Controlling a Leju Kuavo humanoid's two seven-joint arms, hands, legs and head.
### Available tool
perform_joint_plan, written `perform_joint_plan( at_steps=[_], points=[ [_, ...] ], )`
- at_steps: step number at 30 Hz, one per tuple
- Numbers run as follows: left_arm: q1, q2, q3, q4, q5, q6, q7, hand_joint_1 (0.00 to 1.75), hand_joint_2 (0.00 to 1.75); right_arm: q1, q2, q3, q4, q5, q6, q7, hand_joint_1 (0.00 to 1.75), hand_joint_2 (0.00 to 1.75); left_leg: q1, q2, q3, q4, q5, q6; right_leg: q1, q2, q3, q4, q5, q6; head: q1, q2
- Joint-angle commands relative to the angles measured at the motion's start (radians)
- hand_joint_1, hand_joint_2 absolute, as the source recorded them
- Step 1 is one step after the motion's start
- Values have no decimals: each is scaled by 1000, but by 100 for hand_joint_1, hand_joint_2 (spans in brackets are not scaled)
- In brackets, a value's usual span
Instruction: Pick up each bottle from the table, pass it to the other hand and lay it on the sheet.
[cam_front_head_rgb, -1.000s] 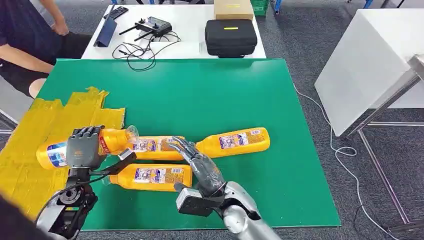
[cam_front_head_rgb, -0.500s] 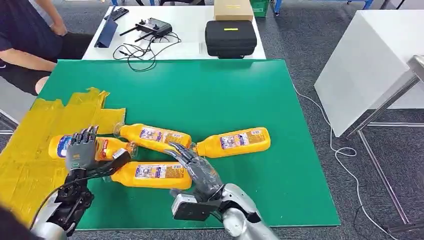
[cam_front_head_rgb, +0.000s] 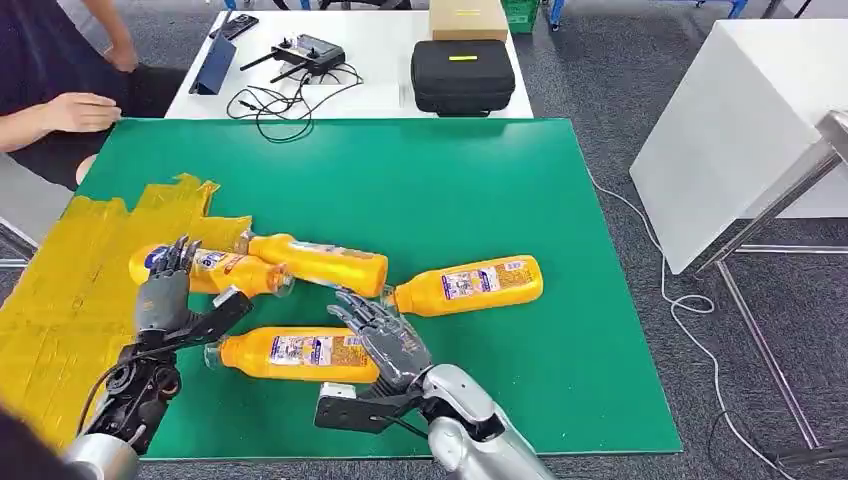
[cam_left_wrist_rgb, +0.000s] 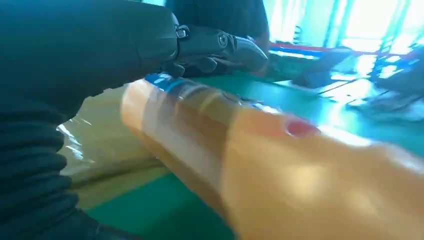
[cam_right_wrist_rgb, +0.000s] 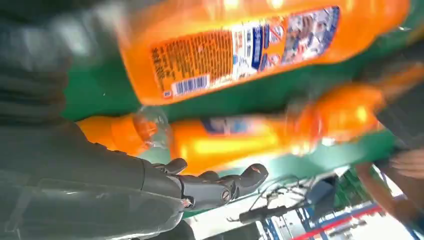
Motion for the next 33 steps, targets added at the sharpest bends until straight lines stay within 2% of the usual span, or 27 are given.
perform_joint_plan(
  at_steps=[1, 2, 3, 4, 7, 8, 12, 20, 28, 31, 33],
  points=[
    [-104, -112, 208, -72, 278, -129, -250, 0, 0, -137, 47, 29, 270, 32, 13, 37, 0, 175, 0, -3, 0, 0, 0, 0, 0, -4, 1, 0, -1, 1, 1, 0],
    [-77, -121, 169, -155, 389, -162, -250, 0, 0, -146, 56, 28, 284, 37, 17, 42, 0, 175, 0, -5, 1, 1, 0, 1, 1, -7, 3, 0, -2, 1, 0, 0],
    [-77, -121, 169, -155, 389, -162, -250, 0, 0, -146, 56, 28, 284, 37, 17, 42, 0, 175, 0, -3, 0, 1, 0, 0, 0, -5, 1, 0, -1, 1, 0, 0],
    [-16, -120, 82, -301, 556, -192, -250, 0, 0, -167, 72, 32, 305, 47, 25, 56, 0, 175, 0, -2, -1, 0, 0, 0, 0, -3, 0, 0, 0, 1, 0, 0],
    [15, -122, 46, -358, 613, -186, -250, 0, 0, -183, 81, 28, 312, 44, 35, 59, 0, 175, 0, 0, 0, 0, 0, 0, 0, -1, 0, 0, 0, 1, 0, 0],
    [52, -110, -34, -438, 709, -159, -250, 0, 0, -196, 89, 31, 327, 53, 37, 77, 0, 175, 0, 1, 2, 0, -1, 0, 0, -2, 2, 0, -1, 1, 0, 0],
    [80, -127, -91, -524, 822, -172, -250, 0, 0, -236, 108, 43, 364, 72, 66, 115, 0, 175, 0, 0, 0, 1, -1, 0, 0, -2, 1, 1, -1, 1, 0, 0],
    [108, -120, -159, -617, 922, -150, -250, 0, 0, -285, 143, 82, 428, 109, 149, 167, 0, 175, 0, 0, 2, 0, -1, 0, 0, -2, 2, 1, -2, 1, 0, 0],
    [135, -115, -172, -679, 957, -120, -250, 0, 0, -257, 141, 150, 469, 168, 241, 236, 0, 175, 0, 0, 4, -1, -2, 0, 0, -2, 4, -1, -2, 1, 0, 0],
    [141, -119, -171, -692, 964, -112, -250, 0, 0, -245, 131, 175, 479, 193, 292, 292, 0, 175, 0, -1, 1, -1, -1, 0, 0, -2, 2, -1, -1, 1, 0, 0],
    [132, -122, -167, -684, 979, -123, -250, 0, 0, -238, 120, 185, 486, 204, 330, 331, 0, 175, 0, -1, 8, -2, -2, 1, 0, -5, 8, -1, -3, 1, 0, 0]
  ],
)
